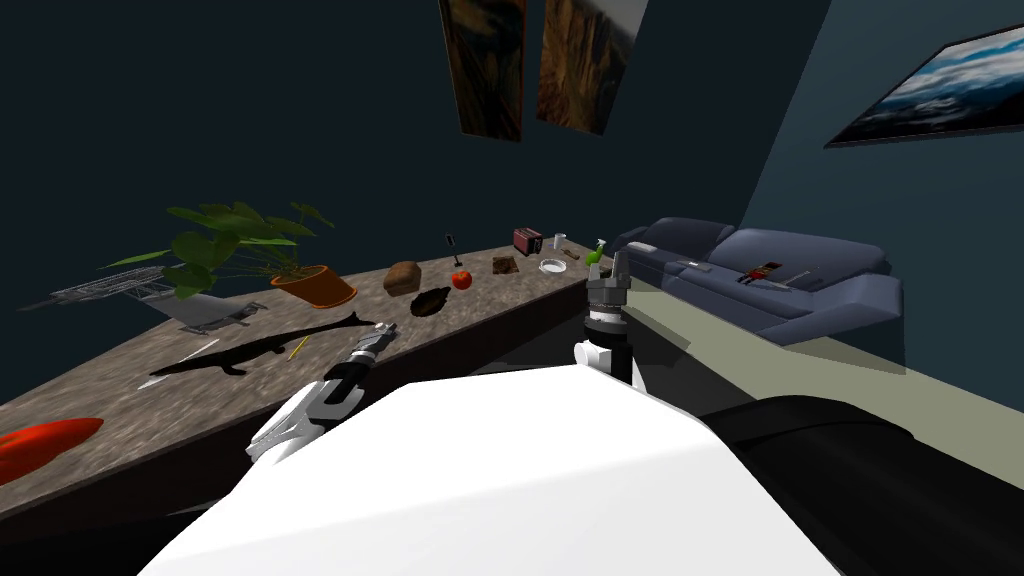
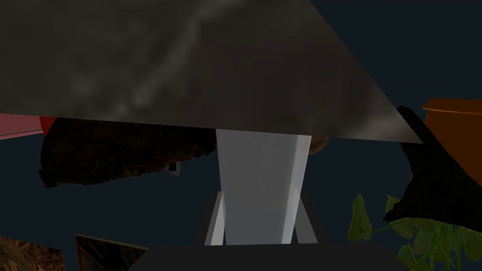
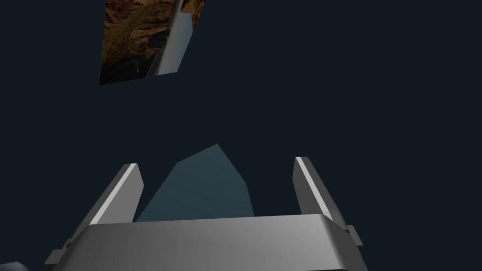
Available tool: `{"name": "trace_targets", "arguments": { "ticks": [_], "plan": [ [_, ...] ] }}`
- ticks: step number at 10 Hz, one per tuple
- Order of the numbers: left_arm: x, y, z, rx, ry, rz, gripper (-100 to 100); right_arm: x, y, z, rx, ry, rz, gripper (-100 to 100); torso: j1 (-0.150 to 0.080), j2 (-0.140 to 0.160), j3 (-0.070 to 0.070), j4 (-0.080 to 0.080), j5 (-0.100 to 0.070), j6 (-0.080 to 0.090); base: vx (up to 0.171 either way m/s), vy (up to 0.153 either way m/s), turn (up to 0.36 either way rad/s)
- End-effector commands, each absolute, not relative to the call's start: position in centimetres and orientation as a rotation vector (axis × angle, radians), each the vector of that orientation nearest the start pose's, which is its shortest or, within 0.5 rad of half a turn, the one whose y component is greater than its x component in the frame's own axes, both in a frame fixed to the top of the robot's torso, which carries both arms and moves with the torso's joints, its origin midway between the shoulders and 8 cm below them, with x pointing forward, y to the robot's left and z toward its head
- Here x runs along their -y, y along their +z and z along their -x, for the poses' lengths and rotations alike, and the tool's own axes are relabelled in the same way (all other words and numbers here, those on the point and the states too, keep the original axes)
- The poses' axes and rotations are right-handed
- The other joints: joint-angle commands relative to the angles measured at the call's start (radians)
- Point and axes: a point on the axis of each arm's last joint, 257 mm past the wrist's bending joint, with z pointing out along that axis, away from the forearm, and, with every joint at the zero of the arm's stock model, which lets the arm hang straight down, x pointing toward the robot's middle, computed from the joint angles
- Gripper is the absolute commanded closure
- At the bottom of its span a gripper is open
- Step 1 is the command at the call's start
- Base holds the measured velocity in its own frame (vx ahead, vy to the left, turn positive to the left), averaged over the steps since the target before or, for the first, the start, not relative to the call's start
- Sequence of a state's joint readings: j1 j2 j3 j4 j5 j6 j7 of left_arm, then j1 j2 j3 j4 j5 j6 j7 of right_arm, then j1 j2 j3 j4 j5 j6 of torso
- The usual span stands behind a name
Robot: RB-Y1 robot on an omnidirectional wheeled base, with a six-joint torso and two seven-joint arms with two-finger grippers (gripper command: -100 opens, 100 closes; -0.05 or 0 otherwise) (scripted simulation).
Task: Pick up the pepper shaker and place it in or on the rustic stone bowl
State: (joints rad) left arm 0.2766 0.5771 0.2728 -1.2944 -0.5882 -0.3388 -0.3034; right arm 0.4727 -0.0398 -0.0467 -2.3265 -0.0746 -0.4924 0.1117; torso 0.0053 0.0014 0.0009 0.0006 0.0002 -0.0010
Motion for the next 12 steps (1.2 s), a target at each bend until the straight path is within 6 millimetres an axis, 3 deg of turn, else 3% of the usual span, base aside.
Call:
{"name": "trace_targets", "arguments": {
  "ticks": [1, 4, 5, 7, 8, 9, 10, 11, 12],
  "plan": [
    [-52.4, -30.1, -41.2, -1.76, 0.036, 0.208, 100, 29.3, 5.4, -33.4, -0.579, 1.225, -0.577, 0, 0.0, 0.0, 0.0, 0.0, 0.0, 0.0, 0.0, 0.087, 0.126],
    [-48.7, -30.9, -42.1, -1.779, 0.013, 0.183, 100, 29.3, 5.4, -33.4, -0.579, 1.225, -0.577, 0, -0.001, 0.0, 0.0, 0.0, 0.0, 0.0, 0.008, 0.08, 0.134],
    [-48.2, -30.0, -42.5, -1.762, 0.005, 0.17, 100, 29.3, 5.4, -33.4, -0.579, 1.225, -0.577, 0, -0.001, 0.0, -0.001, -0.001, 0.001, -0.001, 0.008, 0.056, 0.062],
    [-44.3, -29.9, -43.2, -1.764, -0.025, 0.145, 100, 29.3, 5.4, -33.4, -0.579, 1.225, -0.577, 0, -0.001, 0.0, -0.001, -0.001, 0.001, 0.0, 0.017, 0.081, 0.176],
    [-43.7, -29.9, -43.4, -1.765, -0.032, 0.139, 100, 29.3, 5.4, -33.4, -0.579, 1.225, -0.577, 0, 0.001, -0.001, -0.001, -0.001, 0.002, -0.001, 0.015, 0.063, 0.077],
    [-41.8, -30.2, -43.5, -1.776, -0.048, 0.131, 100, 29.3, 5.4, -33.4, -0.579, 1.225, -0.577, 0, 0.0, -0.001, -0.001, -0.001, 0.002, 0.0, 0.006, 0.066, 0.121],
    [-41.5, -29.7, -43.7, -1.767, -0.052, 0.126, 100, 29.3, 5.4, -33.4, -0.579, 1.225, -0.577, 0, 0.0, 0.0, -0.001, -0.001, 0.002, 0.0, 0.011, 0.052, 0.073],
    [-39.2, -29.6, -43.9, -1.768, -0.074, 0.114, 100, 29.3, 5.4, -33.4, -0.579, 1.225, -0.577, 0, -0.001, 0.0, 0.0, -0.001, 0.002, 0.0, 0.012, 0.06, 0.148],
    [-40.4, -29.6, -43.5, -1.768, -0.064, 0.12, 100, 29.3, 5.4, -33.4, -0.579, 1.225, -0.577, 0, -0.001, 0.001, 0.0, -0.001, 0.002, 0.0, 0.005, 0.024, 0.025]
  ]
}}
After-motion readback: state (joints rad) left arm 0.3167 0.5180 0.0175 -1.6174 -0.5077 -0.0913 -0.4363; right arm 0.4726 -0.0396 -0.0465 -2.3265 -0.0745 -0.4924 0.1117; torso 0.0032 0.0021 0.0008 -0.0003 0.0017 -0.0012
